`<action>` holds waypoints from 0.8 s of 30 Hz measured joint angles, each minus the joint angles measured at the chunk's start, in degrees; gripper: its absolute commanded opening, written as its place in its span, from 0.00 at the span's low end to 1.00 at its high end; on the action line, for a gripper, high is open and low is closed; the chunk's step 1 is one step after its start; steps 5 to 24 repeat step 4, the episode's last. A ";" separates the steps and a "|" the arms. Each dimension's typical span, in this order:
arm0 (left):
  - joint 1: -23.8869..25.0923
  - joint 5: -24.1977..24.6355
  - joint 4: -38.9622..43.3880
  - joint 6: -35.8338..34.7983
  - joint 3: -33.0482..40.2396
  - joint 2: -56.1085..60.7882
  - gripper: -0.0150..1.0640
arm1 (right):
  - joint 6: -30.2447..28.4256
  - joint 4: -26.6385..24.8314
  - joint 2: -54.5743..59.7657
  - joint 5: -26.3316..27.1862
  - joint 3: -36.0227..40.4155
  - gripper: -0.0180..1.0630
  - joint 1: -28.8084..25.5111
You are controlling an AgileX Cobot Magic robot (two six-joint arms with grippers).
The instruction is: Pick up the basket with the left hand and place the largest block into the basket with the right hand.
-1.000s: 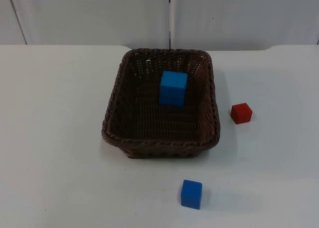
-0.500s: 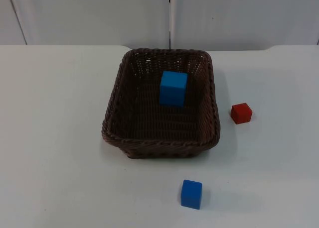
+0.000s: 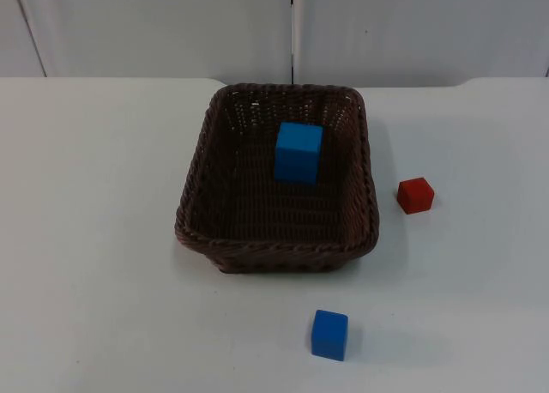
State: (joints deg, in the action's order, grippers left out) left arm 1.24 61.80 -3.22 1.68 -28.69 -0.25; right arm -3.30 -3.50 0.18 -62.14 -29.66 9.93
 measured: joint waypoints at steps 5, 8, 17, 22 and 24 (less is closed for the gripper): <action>0.00 0.00 0.00 0.00 0.00 0.00 0.99 | 0.00 0.00 0.00 0.00 0.00 0.99 -2.99; 0.00 0.00 0.00 0.00 0.00 0.00 0.99 | 0.00 0.00 0.00 0.00 0.00 0.99 -2.99; 0.00 0.00 0.00 0.00 0.00 0.00 0.99 | 0.00 0.00 0.00 0.00 0.00 0.99 -2.99; 0.00 0.00 0.00 0.00 0.00 0.00 0.99 | 0.00 0.00 0.00 0.00 0.00 0.99 -2.99; 0.00 0.00 0.00 0.00 0.00 0.00 0.99 | 0.00 0.00 0.00 0.00 0.00 0.99 -2.99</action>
